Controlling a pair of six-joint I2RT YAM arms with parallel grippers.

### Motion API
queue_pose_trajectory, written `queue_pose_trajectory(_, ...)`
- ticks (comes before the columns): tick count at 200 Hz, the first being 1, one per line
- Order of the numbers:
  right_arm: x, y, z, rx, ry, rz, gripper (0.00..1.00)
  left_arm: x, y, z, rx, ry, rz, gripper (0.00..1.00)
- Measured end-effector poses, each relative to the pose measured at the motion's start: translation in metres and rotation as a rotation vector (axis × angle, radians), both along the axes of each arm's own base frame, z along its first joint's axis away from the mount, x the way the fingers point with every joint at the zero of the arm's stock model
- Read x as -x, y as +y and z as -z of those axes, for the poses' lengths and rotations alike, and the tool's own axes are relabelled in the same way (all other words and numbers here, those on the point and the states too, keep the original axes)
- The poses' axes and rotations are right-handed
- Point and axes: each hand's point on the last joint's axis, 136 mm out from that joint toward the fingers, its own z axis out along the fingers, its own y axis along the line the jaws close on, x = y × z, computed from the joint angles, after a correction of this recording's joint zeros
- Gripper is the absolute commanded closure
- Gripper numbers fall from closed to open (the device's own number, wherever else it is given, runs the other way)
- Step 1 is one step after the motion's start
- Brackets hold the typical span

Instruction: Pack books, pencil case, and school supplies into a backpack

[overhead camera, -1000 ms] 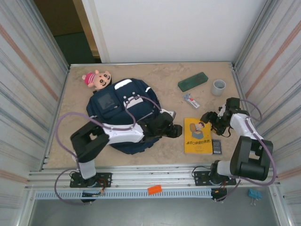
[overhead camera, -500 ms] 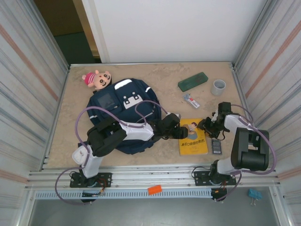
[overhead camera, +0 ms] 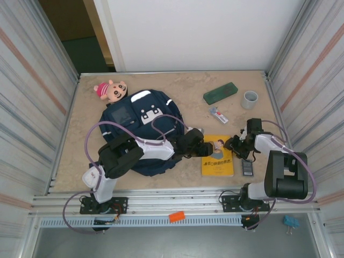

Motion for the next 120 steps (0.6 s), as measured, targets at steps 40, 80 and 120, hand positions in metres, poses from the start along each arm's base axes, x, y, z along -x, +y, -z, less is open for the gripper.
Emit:
queue_pose_trajectory(40, 0.014, 0.014, -0.007, -0.066, 0.026, -0.02, 0.62, -0.007, 0.009, -0.003, -0.022, -0.007, -0.023, 0.39)
queue_pose_trajectory(80, 0.024, 0.031, -0.015, -0.144, 0.027, -0.047, 0.63, -0.007, 0.021, -0.027, -0.012, -0.055, -0.025, 0.42)
queue_pose_trajectory(120, 0.031, 0.054, -0.023, -0.238, 0.03, -0.103, 0.66, 0.006, 0.005, -0.047, 0.096, -0.072, 0.032, 0.43)
